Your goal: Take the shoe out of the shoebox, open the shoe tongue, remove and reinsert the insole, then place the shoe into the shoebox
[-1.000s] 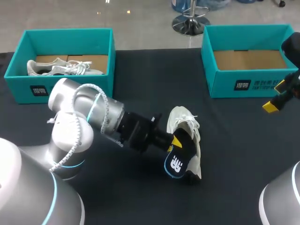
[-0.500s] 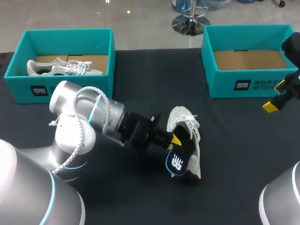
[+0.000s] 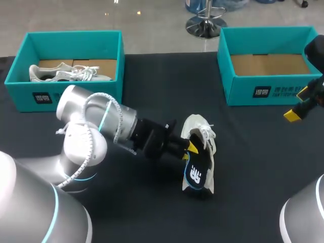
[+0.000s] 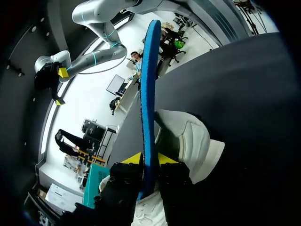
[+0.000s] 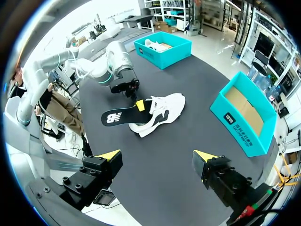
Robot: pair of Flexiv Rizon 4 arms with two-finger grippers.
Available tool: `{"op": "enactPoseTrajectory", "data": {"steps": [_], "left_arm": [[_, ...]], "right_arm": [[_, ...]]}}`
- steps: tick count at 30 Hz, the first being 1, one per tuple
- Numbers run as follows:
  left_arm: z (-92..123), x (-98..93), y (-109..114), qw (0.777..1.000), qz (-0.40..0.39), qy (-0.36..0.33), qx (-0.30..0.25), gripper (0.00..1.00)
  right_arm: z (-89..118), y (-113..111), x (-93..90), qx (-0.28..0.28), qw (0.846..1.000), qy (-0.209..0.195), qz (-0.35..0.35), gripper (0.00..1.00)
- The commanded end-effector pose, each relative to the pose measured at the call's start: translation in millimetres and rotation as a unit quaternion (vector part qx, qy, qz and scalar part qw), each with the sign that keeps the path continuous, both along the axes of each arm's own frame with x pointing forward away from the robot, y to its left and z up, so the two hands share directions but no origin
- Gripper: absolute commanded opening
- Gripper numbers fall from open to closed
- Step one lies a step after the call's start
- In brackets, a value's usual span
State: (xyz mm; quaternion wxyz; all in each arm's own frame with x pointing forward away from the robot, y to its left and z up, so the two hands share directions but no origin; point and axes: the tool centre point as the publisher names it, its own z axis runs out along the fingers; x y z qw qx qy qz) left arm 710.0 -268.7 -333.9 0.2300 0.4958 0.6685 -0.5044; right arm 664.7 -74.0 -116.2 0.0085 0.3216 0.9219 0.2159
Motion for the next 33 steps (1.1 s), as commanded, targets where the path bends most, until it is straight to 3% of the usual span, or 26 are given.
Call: {"op": "enactPoseTrajectory", "data": {"steps": [1,4,5,9,20,22,24,33], "left_arm": [[3.4,1.3,0.3,1.0,-0.004,0.004,0.003,0.88],[8.1,1.2,3.5,1.0,-0.005,0.004,0.001,0.65],[9.6,0.9,4.2,1.0,-0.006,0.003,-0.001,0.63],[14.2,-2.2,3.6,1.0,-0.012,0.002,-0.005,0.63],[16.9,-21.4,-4.6,0.999,-0.039,0.007,-0.005,0.42],[16.0,-22.8,-3.9,0.999,-0.04,0.006,-0.002,0.28],[14.4,-22.0,-3.0,0.999,-0.038,0.007,0.001,0.02],[9.9,-14.3,-1.3,1.0,-0.026,0.013,0.006,0.0]], "right_arm": [[0.2,0.6,3.0,-0.001,1.0,0.003,0.001,1.0],[0.2,0.6,3.0,-0.001,1.0,0.003,0.001,1.0],[0.2,0.6,3.0,-0.001,1.0,0.003,0.001,1.0],[0.2,0.6,3.0,-0.001,1.0,0.003,0.001,1.0],[0.2,0.6,3.0,-0.001,1.0,0.003,0.001,1.0],[0.2,0.6,3.0,-0.001,1.0,0.003,0.001,1.0],[0.2,0.6,3.0,-0.001,1.0,0.003,0.001,1.0],[0.2,0.6,3.0,-0.001,1.0,0.003,0.001,1.0]]}}
